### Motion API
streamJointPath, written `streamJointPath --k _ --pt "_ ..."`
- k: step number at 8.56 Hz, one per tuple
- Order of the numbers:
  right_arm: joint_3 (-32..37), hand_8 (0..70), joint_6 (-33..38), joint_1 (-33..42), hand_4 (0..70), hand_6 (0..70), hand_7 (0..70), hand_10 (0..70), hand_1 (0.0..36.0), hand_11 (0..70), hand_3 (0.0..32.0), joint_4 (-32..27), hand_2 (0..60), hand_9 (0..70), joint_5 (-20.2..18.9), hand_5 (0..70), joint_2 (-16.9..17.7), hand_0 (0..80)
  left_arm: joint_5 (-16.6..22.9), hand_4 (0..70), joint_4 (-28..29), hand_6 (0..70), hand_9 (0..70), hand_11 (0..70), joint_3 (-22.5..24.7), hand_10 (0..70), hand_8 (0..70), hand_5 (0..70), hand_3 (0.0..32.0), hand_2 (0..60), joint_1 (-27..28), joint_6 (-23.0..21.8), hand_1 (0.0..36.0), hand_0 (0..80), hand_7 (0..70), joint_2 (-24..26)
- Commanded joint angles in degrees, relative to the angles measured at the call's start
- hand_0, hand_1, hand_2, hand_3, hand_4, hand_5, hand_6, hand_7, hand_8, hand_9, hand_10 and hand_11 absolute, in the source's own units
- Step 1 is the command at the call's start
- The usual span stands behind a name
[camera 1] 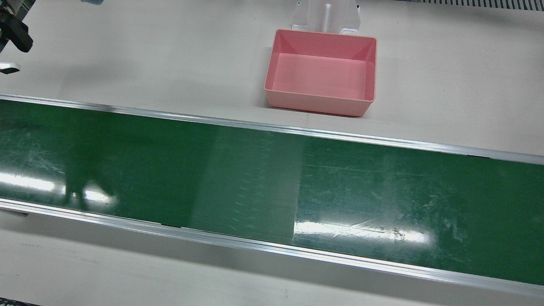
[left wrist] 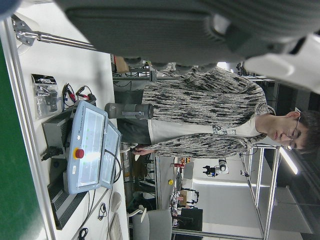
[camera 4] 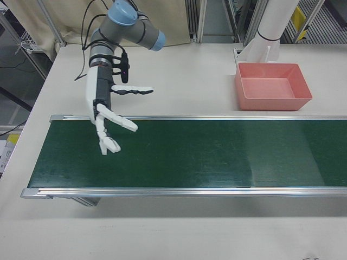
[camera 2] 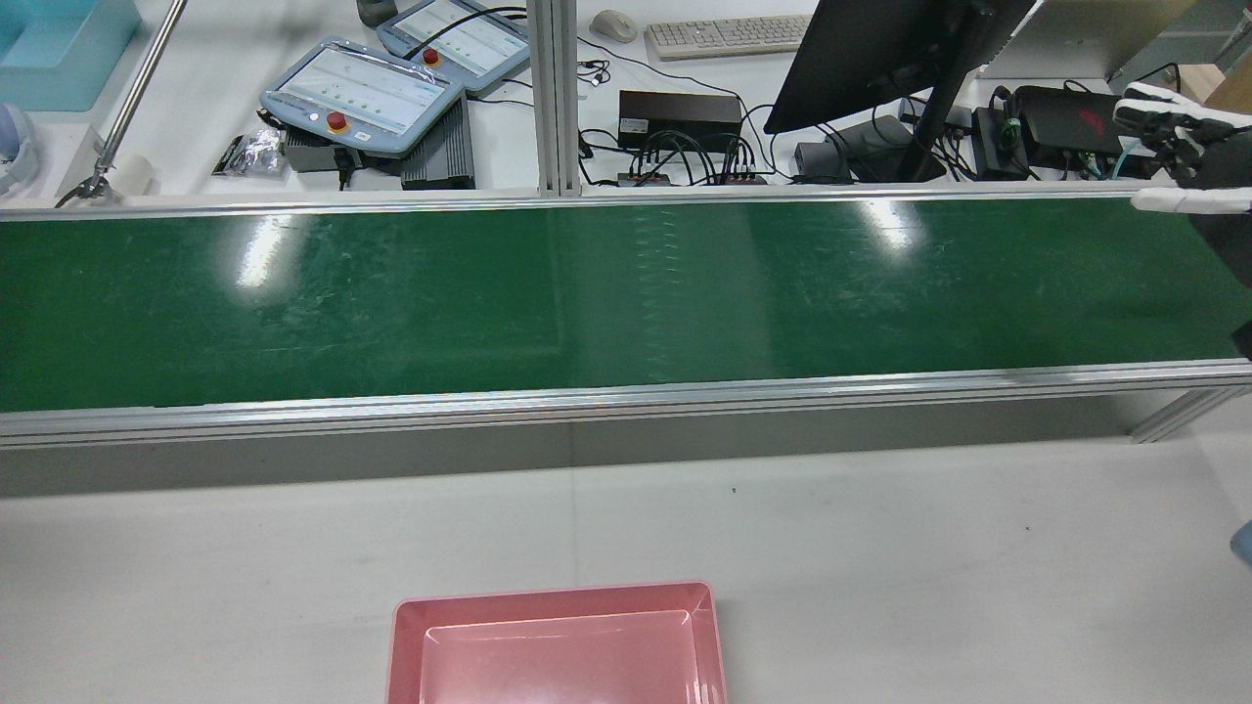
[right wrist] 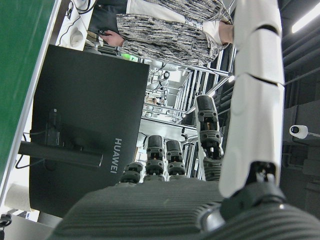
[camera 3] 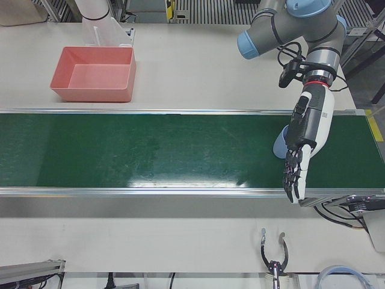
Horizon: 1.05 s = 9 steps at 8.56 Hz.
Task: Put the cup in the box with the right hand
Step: 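Move the right hand forward over the conveyor belt, fingers open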
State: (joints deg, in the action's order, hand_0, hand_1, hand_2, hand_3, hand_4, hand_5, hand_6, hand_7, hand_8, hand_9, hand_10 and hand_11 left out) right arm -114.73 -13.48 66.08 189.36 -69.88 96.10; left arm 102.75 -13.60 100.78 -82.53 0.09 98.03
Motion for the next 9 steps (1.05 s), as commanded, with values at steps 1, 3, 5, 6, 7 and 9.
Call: streamJointPath --k 1,3,5,6,7,9 --pt "-2.9 11.5 -1.4 -13.7 25.0 6.5 20.7 2.8 18.2 6.3 0.0 10.9 0.0 20.3 13.7 7.7 -6.1 62.0 0.0 0.0 0.1 0.0 0.0 0.0 -0.1 0.0 0.0 0.0 0.0 0.0 0.0 0.0 0.0 0.0 0.0 0.1" --pt "-0.7 11.4 -1.9 -16.9 20.3 6.2 19.6 1.7 20.2 4.7 0.0 14.7 5.0 19.9 15.7 7.7 -9.6 60.3 0.0 0.0 0.0 0.0 0.0 0.0 -0.1 0.0 0.0 0.0 0.0 0.0 0.0 0.0 0.0 0.0 0.0 0.1" --pt "1.0 11.0 -1.9 -17.3 21.0 6.0 19.4 1.6 17.7 4.4 0.0 14.7 2.5 19.5 15.7 7.2 -11.0 58.6 0.0 0.0 0.0 0.0 0.0 0.0 0.0 0.0 0.0 0.0 0.0 0.0 0.0 0.0 0.0 0.0 0.0 0.1" --pt "1.8 10.8 -1.8 -17.6 19.4 5.9 19.8 1.2 19.1 3.7 0.0 14.6 10.6 19.3 15.7 6.7 -12.3 55.5 0.0 0.0 0.0 0.0 0.0 0.0 0.0 0.0 0.0 0.0 0.0 0.0 0.0 0.0 0.0 0.0 0.0 0.1" --pt "1.7 10.5 -1.9 -17.9 24.0 5.8 19.7 0.8 14.7 3.0 0.0 14.7 0.0 19.0 15.7 6.4 -13.6 56.7 0.0 0.0 0.0 0.0 0.0 0.0 0.0 0.0 0.0 0.0 0.0 0.0 0.0 0.0 0.0 0.0 0.0 0.1" --pt "2.0 10.5 -2.0 -19.5 21.9 5.8 19.6 1.2 15.4 3.5 0.0 14.7 2.8 19.0 16.8 6.3 -13.6 55.4 0.0 0.0 0.0 0.0 0.0 0.0 -0.1 0.0 0.0 0.0 0.0 0.0 0.0 0.0 0.0 0.0 0.0 0.1"
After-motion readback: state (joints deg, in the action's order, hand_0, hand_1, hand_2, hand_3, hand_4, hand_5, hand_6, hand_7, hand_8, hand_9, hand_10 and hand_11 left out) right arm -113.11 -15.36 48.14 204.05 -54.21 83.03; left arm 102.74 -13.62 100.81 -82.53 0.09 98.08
